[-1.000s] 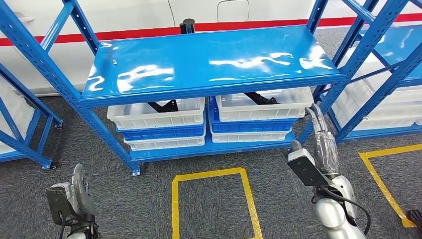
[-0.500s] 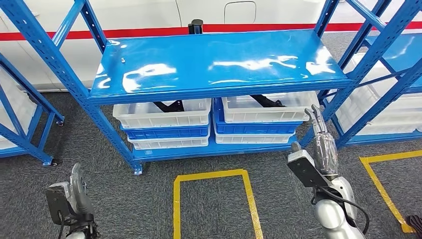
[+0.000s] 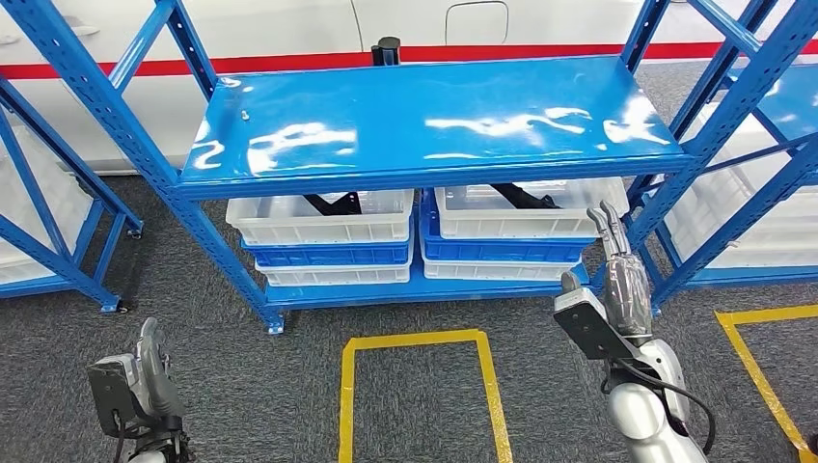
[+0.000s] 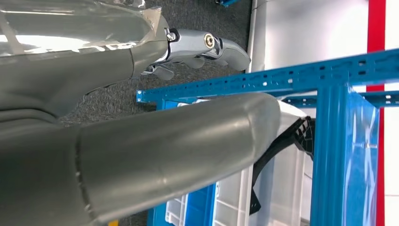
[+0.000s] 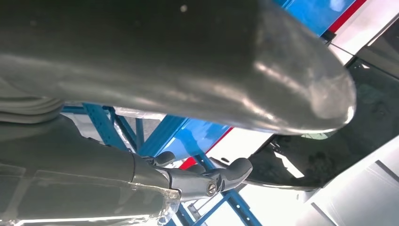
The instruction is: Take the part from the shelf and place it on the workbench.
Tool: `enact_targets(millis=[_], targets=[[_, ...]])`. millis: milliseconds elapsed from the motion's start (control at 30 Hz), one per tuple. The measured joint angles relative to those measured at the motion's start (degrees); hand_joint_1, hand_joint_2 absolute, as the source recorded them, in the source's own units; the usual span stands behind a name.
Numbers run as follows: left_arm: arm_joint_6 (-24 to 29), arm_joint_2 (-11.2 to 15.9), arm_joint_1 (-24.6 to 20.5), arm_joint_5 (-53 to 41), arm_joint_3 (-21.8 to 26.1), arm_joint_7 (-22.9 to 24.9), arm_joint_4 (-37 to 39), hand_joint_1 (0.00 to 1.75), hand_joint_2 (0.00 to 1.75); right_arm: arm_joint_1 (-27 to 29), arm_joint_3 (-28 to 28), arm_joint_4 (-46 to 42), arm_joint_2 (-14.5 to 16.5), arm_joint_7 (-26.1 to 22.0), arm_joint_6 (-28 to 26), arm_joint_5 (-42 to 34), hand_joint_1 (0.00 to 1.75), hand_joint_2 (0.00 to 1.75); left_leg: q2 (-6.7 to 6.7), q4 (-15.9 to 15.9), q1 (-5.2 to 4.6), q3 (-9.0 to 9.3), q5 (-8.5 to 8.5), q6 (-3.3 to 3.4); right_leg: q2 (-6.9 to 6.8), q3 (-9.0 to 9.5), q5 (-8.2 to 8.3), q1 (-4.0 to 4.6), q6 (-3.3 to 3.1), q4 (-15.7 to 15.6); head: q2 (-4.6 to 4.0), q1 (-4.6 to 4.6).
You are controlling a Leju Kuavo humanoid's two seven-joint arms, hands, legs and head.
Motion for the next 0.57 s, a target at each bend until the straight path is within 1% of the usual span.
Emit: enact_targets(millis=[33, 67, 100, 133, 200, 233, 267, 300, 333, 367, 400, 433, 467, 500, 533, 567], targets=[[0.0, 0.0, -0.1, 0.0, 0.0, 0.0, 0.0, 0.0, 0.0, 0.0, 0.0, 0.0, 0.0, 0.0, 0.0, 0.0, 0.0, 0.0, 0.44, -4.1, -0.11, 2.06, 1.44, 0.1, -0.12, 0.04, -0.07, 0.18, 0.12, 0.0, 0.0, -0.01], [0.0, 0.0, -0.2, 0.0, 0.0, 0.0, 0.0, 0.0, 0.0, 0.0, 0.0, 0.0, 0.0, 0.0, 0.0, 0.0, 0.0, 0.0, 0.73, -7.0, -0.23, 3.53, 2.26, 0.25, -0.22, 0.03, -0.14, 0.38, 0.29, 0.1, 0.0, 0.02], [0.0, 0.0, -0.3, 0.0, 0.0, 0.0, 0.0, 0.0, 0.0, 0.0, 0.0, 0.0, 0.0, 0.0, -0.1, 0.0, 0.0, 0.0, 0.91, -8.7, -0.41, 4.31, 2.45, 0.41, -0.34, -0.01, -0.18, 0.59, 0.53, 0.0, 0.0, 0.05], [0.0, 0.0, -0.3, 0.0, 0.0, 0.0, 0.0, 0.0, 0.0, 0.0, 0.0, 0.0, 0.0, 0.0, -0.1, 0.0, 0.0, 0.0, 0.85, -9.1, -0.65, 4.43, 2.21, 0.61, -0.48, -0.04, -0.18, 0.75, 0.82, 0.0, 0.0, 0.09], [0.0, 0.0, -0.3, 0.0, 0.0, 0.0, 0.0, 0.0, 0.0, -0.1, 0.0, 0.0, 0.0, 0.0, -0.1, 0.0, 0.0, 0.0, 0.46, -9.4, -0.74, 4.64, 2.5, 1.39, -0.71, -0.03, -0.23, 0.68, 1.5, -0.1, 0.0, 0.11], [0.0, 0.0, -0.4, 0.0, 0.0, 0.0, 0.0, 0.0, 0.0, -0.1, -0.1, 0.0, 0.0, 0.0, -0.1, -0.1, 0.0, 0.0, 0.28, -9.6, -0.69, 4.87, 2.7, 1.83, -0.52, -0.34, -0.68, 0.66, 1.69, 0.5, 0.0, 0.15], [0.0, 0.0, -0.5, 0.0, 0.0, 0.0, 0.0, 0.0, 0.0, -0.1, -0.1, 0.0, -0.1, 0.0, -0.1, -0.1, 0.0, 0.0, 0.13, -9.9, -0.58, 5.12, 2.91, 2.24, -0.14, -1.2, -1.63, 0.66, 1.68, 2.3, 0.0, 0.23], [-0.1, 0.0, -0.6, 0.0, 0.0, -0.1, 0.0, 0.0, 0.0, 0.0, -0.1, 0.0, -0.2, 0.0, -0.2, -0.1, 0.0, 0.0, -0.02, -10.0, -0.5, 5.22, 3.04, 2.53, 0.36, -2.72, -3.0, 0.65, 1.47, 5.4, 0.0, 0.32], [-0.1, 0.0, -0.6, 0.0, 0.0, -0.1, 0.0, 0.0, 0.0, 0.0, -0.1, 0.1, -0.2, 0.0, -0.2, -0.1, 0.0, 0.0, -0.21, -10.0, -0.54, 5.19, 3.06, 2.69, 0.81, -4.64, -4.54, 0.69, 1.18, 9.3, 0.0, 0.4], [-0.1, 0.0, -0.6, 0.0, 0.0, -0.1, 0.1, 0.0, 0.0, 0.1, -0.1, 0.1, -0.3, 0.0, -0.2, -0.2, 0.0, 0.0, -0.41, -10.0, -0.6, 5.15, 3.06, 2.78, 1.09, -6.72, -5.81, 0.7, 1.04, 13.3, 0.0, 0.43], [-0.1, 0.0, -0.6, 0.0, 0.0, -0.1, 0.1, 0.0, 0.0, 0.3, -0.1, 0.2, -0.3, 0.0, -0.3, -0.3, 0.0, 0.0, -0.62, -10.0, -0.65, 5.13, 3.04, 2.81, 1.23, -8.27, -6.48, 0.73, 1.09, 16.1, 0.0, 0.41], [0.0, 0.0, -0.6, 0.0, 0.0, -0.1, 0.2, 0.0, 0.0, 0.4, -0.1, 0.2, -0.3, 0.1, -0.3, -0.4, 0.0, 0.0, -0.84, -9.9, -0.69, 5.14, 3.03, 2.81, 1.3, -8.83, -6.24, 0.74, 1.37, 16.7, 0.0, 0.42], [0.0, 0.0, -0.6, 0.1, 0.0, -0.1, 0.3, 0.0, 0.0, 0.5, -0.1, 0.2, -0.3, 0.3, -0.3, -0.7, 0.0, 0.0, -1.08, -9.9, -0.72, 5.19, 3.0, 2.8, 1.32, -8.27, -5.15, 0.72, 1.8, 15.1, 0.0, 0.41], [0.1, 0.0, -0.7, 0.1, 0.0, -0.1, 0.4, 0.0, 0.0, 0.5, -0.1, 0.2, -0.3, 0.6, -0.4, -1.0, 0.0, 0.0, -1.29, -9.9, -0.71, 5.25, 2.96, 2.75, 1.33, -6.66, -3.49, 0.7, 2.24, 11.5, 0.0, 0.43], [0.1, 0.0, -0.7, 0.2, 0.0, -0.1, 0.4, 0.0, 0.0, 0.4, -0.2, 0.2, -0.3, 0.8, -0.4, -1.3, 0.0, 0.0, -1.48, -9.8, -0.74, 5.27, 2.9, 2.64, 1.39, -4.61, -1.77, 0.69, 2.51, 7.0, 0.0, 0.44], [0.2, -0.1, -0.7, 0.3, 0.0, -0.1, 0.4, 0.0, 0.0, 0.4, -0.2, 0.2, -0.3, 0.9, -0.4, -1.4, 0.0, 0.0, -1.56, -9.8, -0.75, 5.29, 2.86, 2.58, 1.42, -3.44, -0.82, 0.67, 2.67, 4.5, 0.0, 0.44]])
